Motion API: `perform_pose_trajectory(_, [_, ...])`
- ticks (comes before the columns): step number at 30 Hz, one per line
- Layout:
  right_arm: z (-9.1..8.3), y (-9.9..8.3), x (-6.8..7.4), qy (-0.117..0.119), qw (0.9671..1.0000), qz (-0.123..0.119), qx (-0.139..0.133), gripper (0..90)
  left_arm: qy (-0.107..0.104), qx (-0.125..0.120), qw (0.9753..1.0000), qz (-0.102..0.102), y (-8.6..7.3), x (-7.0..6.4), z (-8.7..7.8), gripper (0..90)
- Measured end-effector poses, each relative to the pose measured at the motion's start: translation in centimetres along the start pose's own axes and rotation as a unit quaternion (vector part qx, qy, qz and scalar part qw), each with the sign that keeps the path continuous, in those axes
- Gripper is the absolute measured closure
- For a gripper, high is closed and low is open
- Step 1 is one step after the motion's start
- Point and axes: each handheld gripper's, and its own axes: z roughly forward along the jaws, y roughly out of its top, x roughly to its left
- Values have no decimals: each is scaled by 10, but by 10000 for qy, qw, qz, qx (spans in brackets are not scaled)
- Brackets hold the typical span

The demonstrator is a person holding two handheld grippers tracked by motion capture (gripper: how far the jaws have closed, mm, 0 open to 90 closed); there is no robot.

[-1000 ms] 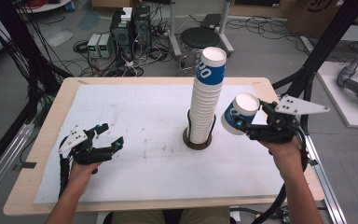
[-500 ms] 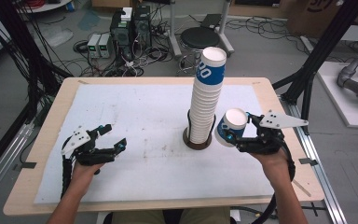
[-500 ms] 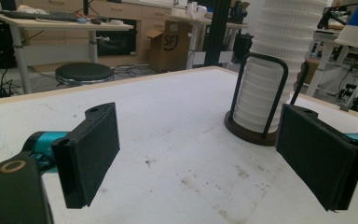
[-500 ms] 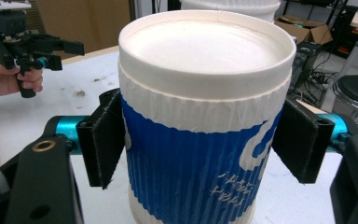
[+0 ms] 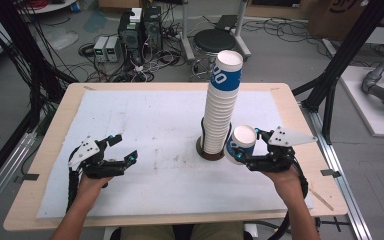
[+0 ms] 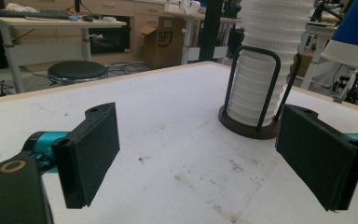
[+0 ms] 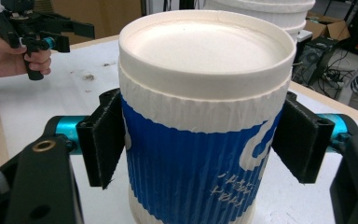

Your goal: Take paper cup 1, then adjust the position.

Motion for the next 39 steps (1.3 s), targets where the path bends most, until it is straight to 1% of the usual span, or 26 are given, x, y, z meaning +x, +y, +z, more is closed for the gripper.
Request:
perform_pose_trajectory(7, [2,0,3,54,10000,-41,55,255,-12,-12,10000,2,0,-2,0,136])
perform_pose_trajectory(12, [1,1,5,67,10000,-35,24,255,-64,0,10000,22,0,-2,2,136])
perform_pose_trajectory(17, [2,1,7,98,9999,-39,48,255,-137,-21,9999,22,1,-3,5,136])
perform_pose_trajectory(22, [5,1,11,165,9998,-57,97,255,-277,28,9996,90,1,-7,8,135])
perform_pose_trajectory(27, [12,3,16,317,9994,-109,115,255,-465,100,9988,125,1,-13,12,135])
perform_pose_trajectory(28, [14,3,18,347,9992,-122,122,255,-526,126,9984,146,1,-15,13,135])
perform_pose_trajectory(29, [18,5,21,454,9988,-115,133,255,-591,145,9980,173,1,-18,14,135])
perform_pose_trajectory(30, [20,6,22,508,9985,-134,133,254,-695,182,9971,235,2,-23,16,135])
perform_pose_trajectory(31, [22,7,23,555,9983,-124,142,254,-695,182,9971,235,2,-23,16,136])
perform_pose_trajectory(32, [24,8,24,588,9981,-143,145,255,-781,246,9961,330,2,-28,19,136])
perform_pose_trajectory(33, [27,9,26,645,9977,-130,144,254,-781,246,9961,330,2,-28,19,135])
perform_pose_trajectory(34, [30,9,27,692,9974,-135,142,255,-879,290,9948,417,2,-32,21,136])
perform_pose_trajectory(35, [30,9,27,692,9974,-135,142,255,-879,290,9948,417,2,-32,21,136])
perform_pose_trajectory(37, [35,11,30,750,9969,-171,149,255,-988,331,9934,481,3,-37,24,136])
perform_pose_trajectory(38, [41,12,33,833,9962,-200,161,255,-1031,335,9929,497,3,-39,25,135])
perform_pose_trajectory(39, [41,12,33,833,9962,-200,161,255,-1082,363,9920,531,3,-41,26,135])
